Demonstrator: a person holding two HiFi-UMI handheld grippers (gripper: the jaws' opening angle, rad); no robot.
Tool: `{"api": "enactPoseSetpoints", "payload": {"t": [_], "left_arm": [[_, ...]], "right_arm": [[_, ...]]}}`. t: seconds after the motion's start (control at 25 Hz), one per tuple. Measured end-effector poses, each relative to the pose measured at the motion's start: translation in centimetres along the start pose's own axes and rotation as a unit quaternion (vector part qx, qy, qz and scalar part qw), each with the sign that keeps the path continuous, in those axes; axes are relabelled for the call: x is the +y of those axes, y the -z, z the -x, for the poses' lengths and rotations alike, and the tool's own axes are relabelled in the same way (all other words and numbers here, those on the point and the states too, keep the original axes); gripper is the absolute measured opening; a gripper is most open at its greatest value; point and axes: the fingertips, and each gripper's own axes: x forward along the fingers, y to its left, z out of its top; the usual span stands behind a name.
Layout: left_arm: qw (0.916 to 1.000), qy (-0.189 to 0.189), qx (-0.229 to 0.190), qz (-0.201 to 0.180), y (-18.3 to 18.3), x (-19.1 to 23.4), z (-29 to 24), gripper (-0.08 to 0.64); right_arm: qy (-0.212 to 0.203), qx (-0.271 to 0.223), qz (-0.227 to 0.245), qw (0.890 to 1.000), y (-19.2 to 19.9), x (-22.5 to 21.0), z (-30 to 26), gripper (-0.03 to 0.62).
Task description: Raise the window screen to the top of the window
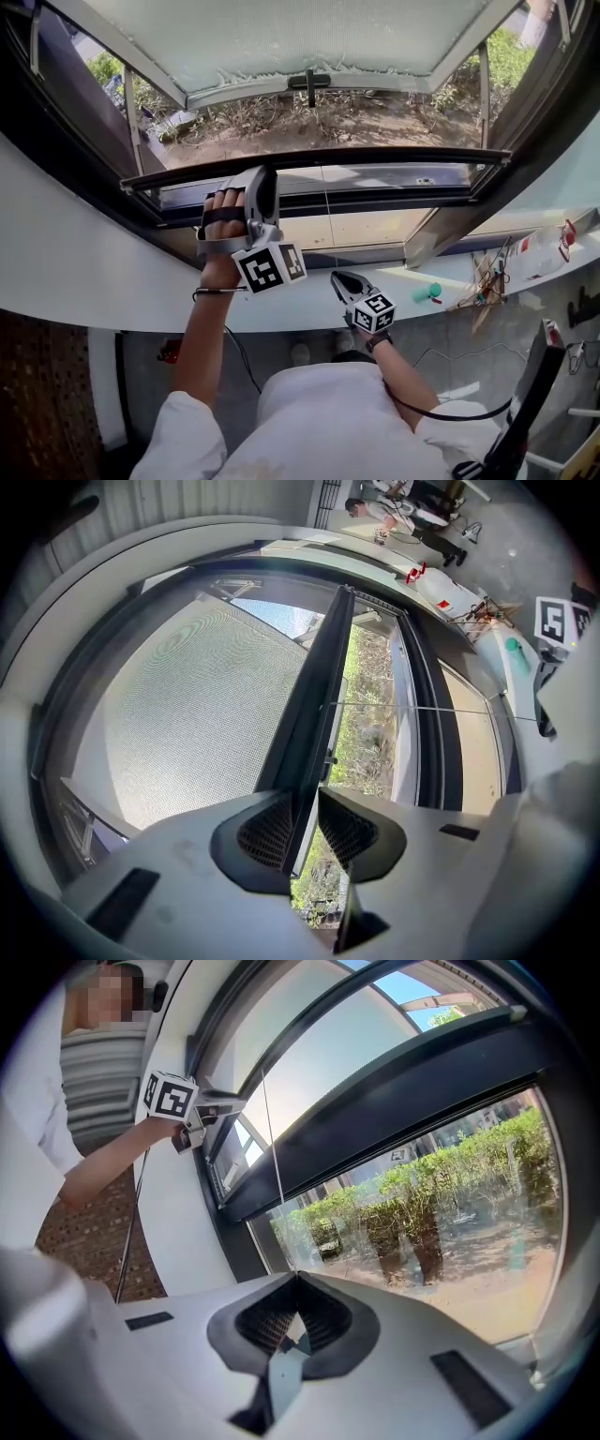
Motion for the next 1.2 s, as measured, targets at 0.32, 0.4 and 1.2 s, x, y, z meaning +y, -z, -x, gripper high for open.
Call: {"api": "enactPoseSetpoints", "payload": {"t": [0.32,0.4,1.2], "left_arm": [[0.9996,-0.022,-0.012,0.010,-0.5,2.0,0.1,0.083],[0.9995,-0.028,-0.014,0.009,-0.8,2.6,0.1,0.083],[0.9980,-0.050,-0.014,-0.036,-1.6,5.9,-0.5,0.054]], "right_arm": [[-0.005,-0.023,0.002,1.000,-1.8,0.6,-0.2,-0.009],[-0.008,-0.029,0.008,1.000,-2.4,0.7,-0.3,-0.009],[0.004,-0.021,0.041,0.999,-5.6,2.5,-1.1,-0.009]]}}
